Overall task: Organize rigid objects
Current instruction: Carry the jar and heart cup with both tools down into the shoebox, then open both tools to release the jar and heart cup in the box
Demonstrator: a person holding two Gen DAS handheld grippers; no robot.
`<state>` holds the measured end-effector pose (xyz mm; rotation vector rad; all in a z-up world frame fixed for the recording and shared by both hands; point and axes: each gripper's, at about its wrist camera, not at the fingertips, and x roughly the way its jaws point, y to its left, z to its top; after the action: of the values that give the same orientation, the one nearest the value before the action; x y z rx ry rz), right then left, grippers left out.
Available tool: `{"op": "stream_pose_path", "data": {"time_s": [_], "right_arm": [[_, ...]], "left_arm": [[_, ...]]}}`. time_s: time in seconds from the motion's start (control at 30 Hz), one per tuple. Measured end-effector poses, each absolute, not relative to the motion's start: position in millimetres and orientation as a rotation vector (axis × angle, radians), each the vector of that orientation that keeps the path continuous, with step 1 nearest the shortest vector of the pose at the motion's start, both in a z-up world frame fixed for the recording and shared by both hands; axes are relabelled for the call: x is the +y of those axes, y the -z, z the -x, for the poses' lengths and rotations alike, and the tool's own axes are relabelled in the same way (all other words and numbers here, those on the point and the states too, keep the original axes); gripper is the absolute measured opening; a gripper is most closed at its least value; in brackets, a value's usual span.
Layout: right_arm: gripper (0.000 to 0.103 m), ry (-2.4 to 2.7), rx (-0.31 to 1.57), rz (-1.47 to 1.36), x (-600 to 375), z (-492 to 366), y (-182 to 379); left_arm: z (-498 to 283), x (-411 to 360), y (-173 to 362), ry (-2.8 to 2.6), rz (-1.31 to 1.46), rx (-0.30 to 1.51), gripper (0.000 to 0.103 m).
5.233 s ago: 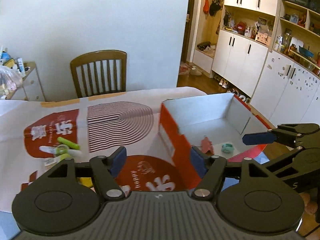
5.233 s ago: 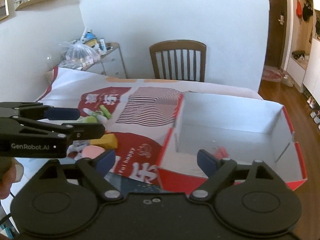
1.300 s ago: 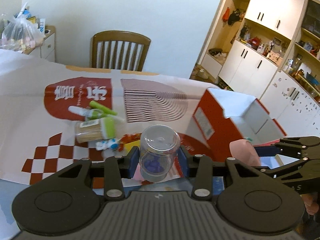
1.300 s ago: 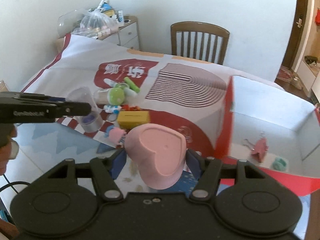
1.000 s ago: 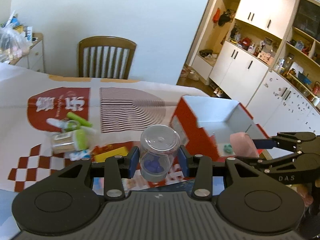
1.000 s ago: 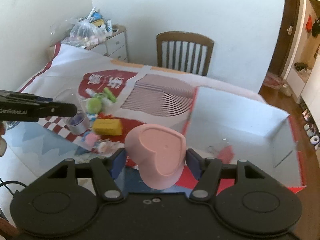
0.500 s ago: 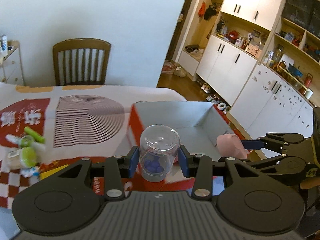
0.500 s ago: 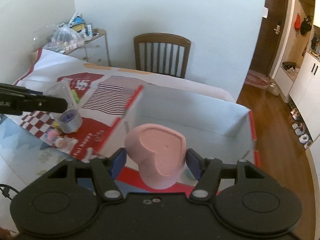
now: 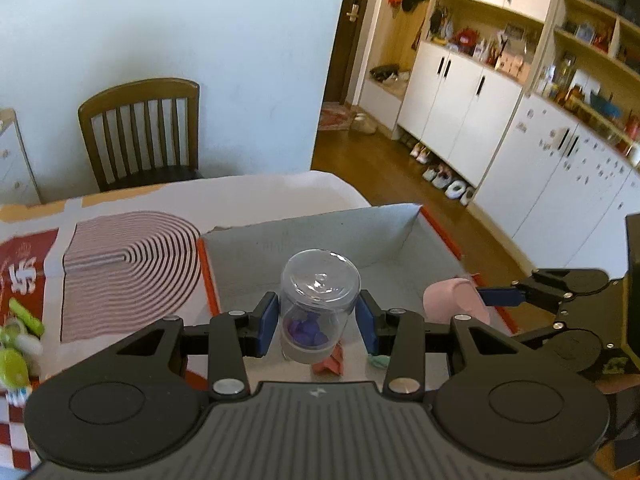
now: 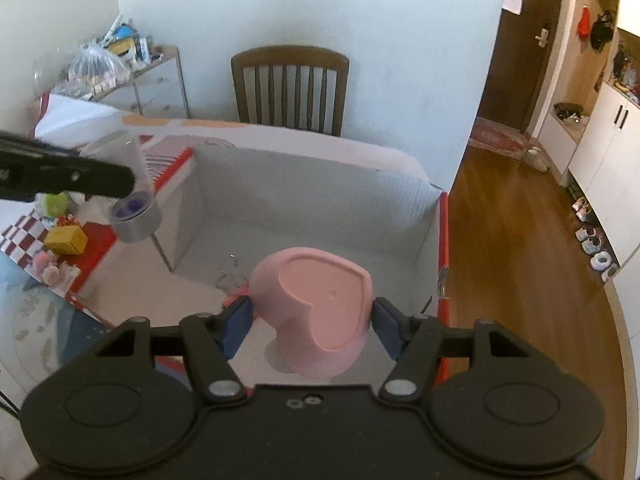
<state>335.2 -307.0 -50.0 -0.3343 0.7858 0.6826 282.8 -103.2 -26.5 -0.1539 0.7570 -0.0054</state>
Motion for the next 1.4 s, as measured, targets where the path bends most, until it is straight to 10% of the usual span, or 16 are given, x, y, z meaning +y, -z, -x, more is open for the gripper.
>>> {"op": "stream_pose_path", "data": {"time_s": [1.4], "right_arm": [[0.065,-0.720,0.968,0.501,-267.8,-377.9,105.5]], "left_arm": [[-416.2,-129.5,123.8,-0.118,0.060,1.056,0.047]]}}
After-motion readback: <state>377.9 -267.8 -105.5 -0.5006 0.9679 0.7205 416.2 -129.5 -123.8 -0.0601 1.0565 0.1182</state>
